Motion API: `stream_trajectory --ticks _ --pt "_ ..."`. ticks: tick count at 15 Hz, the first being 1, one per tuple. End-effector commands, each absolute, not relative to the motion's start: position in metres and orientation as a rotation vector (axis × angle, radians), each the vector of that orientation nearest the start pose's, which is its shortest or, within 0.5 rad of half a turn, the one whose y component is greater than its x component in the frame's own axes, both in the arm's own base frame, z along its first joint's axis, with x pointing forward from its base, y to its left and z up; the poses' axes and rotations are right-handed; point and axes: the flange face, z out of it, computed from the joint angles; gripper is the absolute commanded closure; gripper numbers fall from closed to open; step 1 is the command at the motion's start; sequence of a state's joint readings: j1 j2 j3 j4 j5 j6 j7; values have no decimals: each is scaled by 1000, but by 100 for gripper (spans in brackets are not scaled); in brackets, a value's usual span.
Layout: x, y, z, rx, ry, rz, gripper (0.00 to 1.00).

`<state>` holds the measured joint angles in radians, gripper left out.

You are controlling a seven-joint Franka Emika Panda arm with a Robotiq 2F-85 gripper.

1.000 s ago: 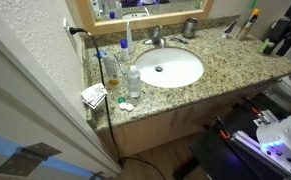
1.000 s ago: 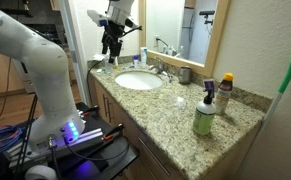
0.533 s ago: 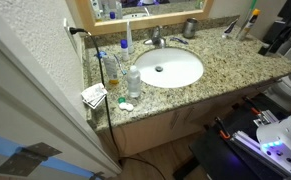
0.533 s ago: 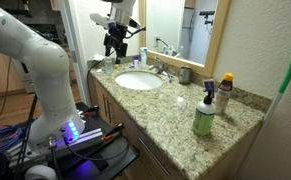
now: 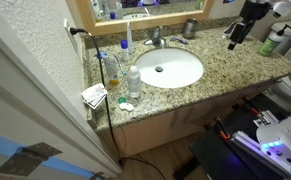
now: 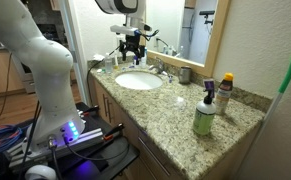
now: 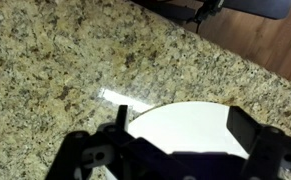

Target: Put the shaving stick on running water then put it on the counter near you

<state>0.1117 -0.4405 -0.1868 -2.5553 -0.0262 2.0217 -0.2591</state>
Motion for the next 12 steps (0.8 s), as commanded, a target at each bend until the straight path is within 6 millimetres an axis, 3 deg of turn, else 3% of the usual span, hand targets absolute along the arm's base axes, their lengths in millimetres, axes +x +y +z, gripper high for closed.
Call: stream_trajectory --ticks 1,3,5,8,10,11,12 --pt "386 -30 411 -3049 -331 130 0" --pt "392 -38 381 -3126 -383 157 0" --pt "422 -39 358 -3173 -491 58 0" --pt "483 -22 350 -3190 -504 -194 0" --pt "522 -8 356 -3174 -421 -279 0" --pt "482 -16 356 -3182 -460 -241 0" --pt "499 -11 357 -3180 -447 -261 0"
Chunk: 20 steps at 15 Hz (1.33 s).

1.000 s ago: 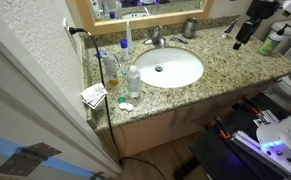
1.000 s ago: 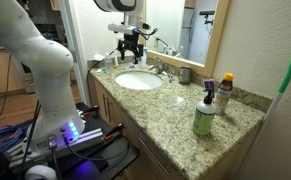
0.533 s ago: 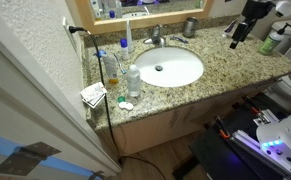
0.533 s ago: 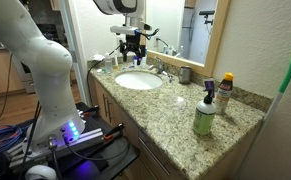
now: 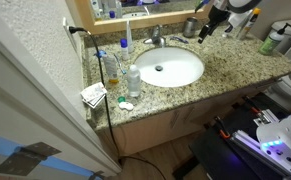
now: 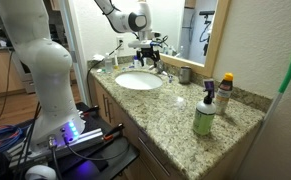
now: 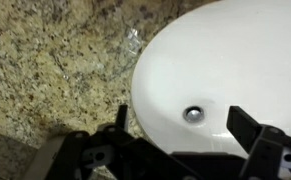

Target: Put the shaving stick on running water then put it on the counter near you

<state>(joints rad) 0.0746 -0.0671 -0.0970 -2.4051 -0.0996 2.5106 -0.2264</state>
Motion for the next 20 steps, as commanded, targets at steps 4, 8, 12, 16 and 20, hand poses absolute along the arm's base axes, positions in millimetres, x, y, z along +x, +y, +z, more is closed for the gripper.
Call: stream_trajectory --ticks 4,8,12,16,20 --pt "520 -6 356 -3179 -436 -274 0" --pt "535 -9 343 -3196 -642 -442 0" --pt "599 -47 325 -3156 -853 -721 0" --pt "604 -58 318 -3186 -825 -711 0" --pt "602 -49 309 -3158 -895 -659 0"
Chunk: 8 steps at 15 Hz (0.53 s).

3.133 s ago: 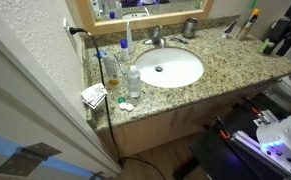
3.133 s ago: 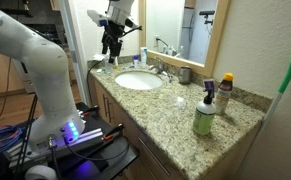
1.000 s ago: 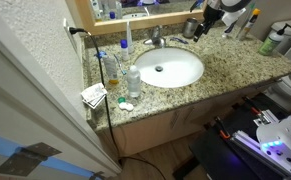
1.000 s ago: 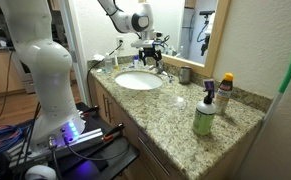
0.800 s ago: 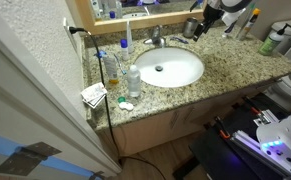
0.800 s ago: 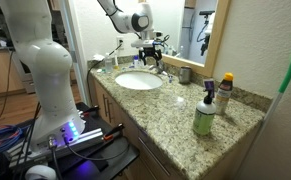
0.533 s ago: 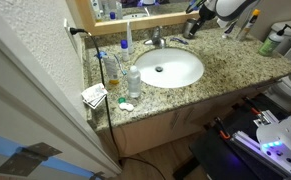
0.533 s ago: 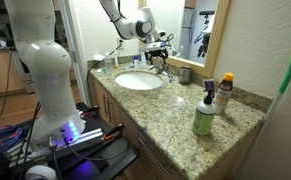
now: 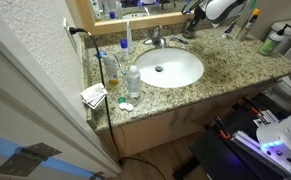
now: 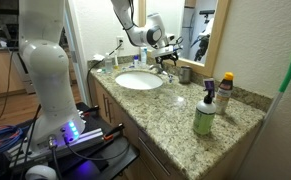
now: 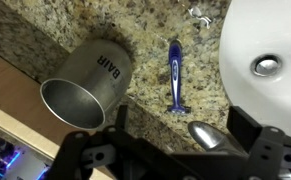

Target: Put the shaving stick on running water then put it on the counter near you

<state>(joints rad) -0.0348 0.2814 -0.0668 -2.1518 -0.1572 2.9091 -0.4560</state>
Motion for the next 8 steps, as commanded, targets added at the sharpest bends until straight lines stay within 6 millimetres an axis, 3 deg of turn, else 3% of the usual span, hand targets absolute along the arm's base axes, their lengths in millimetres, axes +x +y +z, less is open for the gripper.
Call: stream_trajectory --ticks 1,5,8 --pt "605 -52 298 -3165 -928 -619 0" --pt "619 -48 261 -3151 -945 -589 0" --pt "633 -39 245 -3142 -940 -580 0"
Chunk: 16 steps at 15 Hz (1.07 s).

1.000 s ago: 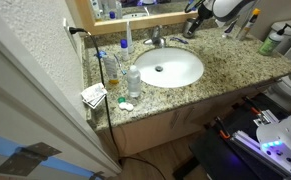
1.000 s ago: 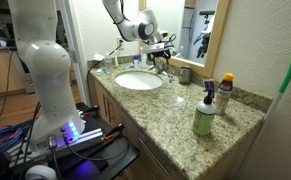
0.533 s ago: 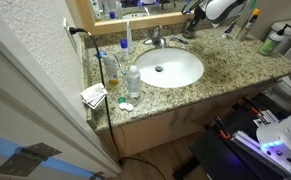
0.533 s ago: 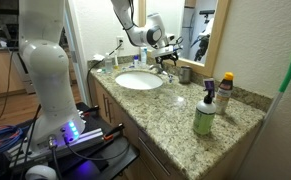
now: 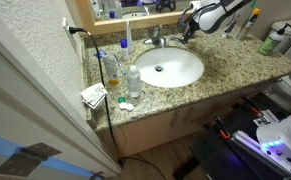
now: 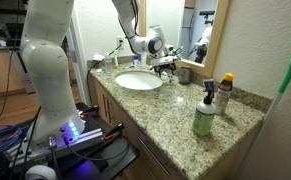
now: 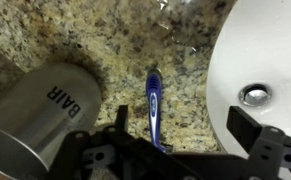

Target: Put the shaving stick on running water then put it on the counter near you

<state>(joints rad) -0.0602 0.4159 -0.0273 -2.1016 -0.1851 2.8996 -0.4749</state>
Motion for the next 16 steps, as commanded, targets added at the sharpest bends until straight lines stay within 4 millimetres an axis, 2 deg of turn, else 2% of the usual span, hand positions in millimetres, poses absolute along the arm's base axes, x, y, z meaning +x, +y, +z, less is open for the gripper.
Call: stream_trajectory --ticks 1,6,9,10,11,16 --pt "639 -37 240 -3145 -943 -579 0" --pt "662 -40 218 -3158 -882 -500 0" --pt "670 -36 212 -3131 -870 -395 0" --pt "671 -35 213 -3136 -878 -371 25" --pt "672 -34 213 -3133 -891 -349 28" --pt "671 -35 216 -3134 -931 -267 58"
